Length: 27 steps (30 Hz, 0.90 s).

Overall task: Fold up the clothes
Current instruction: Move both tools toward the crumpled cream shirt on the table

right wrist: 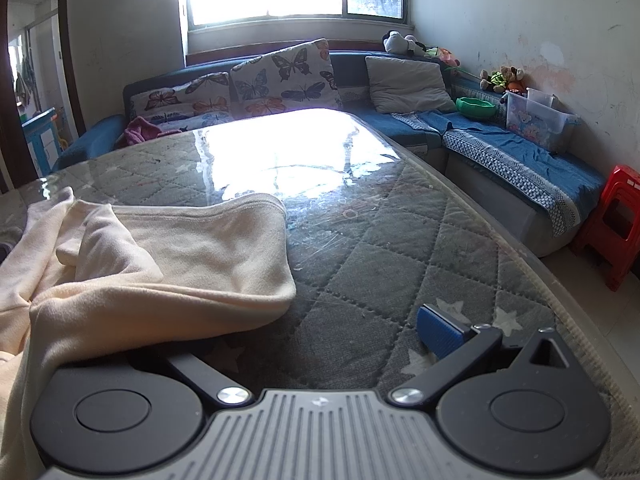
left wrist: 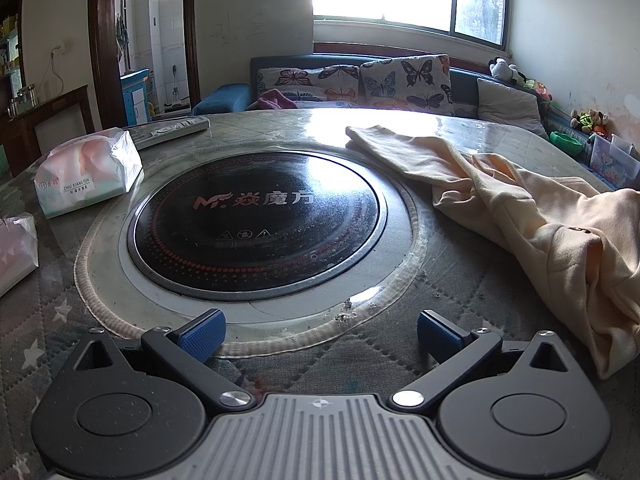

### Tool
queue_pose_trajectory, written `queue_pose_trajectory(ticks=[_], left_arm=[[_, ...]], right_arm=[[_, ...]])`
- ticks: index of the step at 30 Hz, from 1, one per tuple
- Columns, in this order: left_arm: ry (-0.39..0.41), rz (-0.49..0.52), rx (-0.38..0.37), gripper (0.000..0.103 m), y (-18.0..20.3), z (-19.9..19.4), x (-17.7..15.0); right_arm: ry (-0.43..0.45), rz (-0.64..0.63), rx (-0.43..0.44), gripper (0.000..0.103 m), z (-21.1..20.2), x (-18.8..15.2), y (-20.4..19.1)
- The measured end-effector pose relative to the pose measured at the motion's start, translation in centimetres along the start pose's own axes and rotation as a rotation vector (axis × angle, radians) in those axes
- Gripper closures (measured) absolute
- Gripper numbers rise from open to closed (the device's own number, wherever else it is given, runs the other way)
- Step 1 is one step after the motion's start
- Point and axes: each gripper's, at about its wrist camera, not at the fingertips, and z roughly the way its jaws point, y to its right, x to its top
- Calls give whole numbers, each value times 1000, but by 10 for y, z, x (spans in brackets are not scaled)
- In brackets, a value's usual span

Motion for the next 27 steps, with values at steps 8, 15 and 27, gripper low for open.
queue_pose_trajectory(ticks=[8, 15, 27], left_arm=[[-12, -9, 17, 0, 5, -4, 0], [-23, -17, 31, 0, 9, -8, 0], [-2, -40, -26, 0, 29, -40, -5]], right_arm=[[51, -33, 73, 0, -30, -17, 17], [60, -71, 128, 0, -56, -31, 15], [105, -103, 227, 0, -108, -55, 2]])
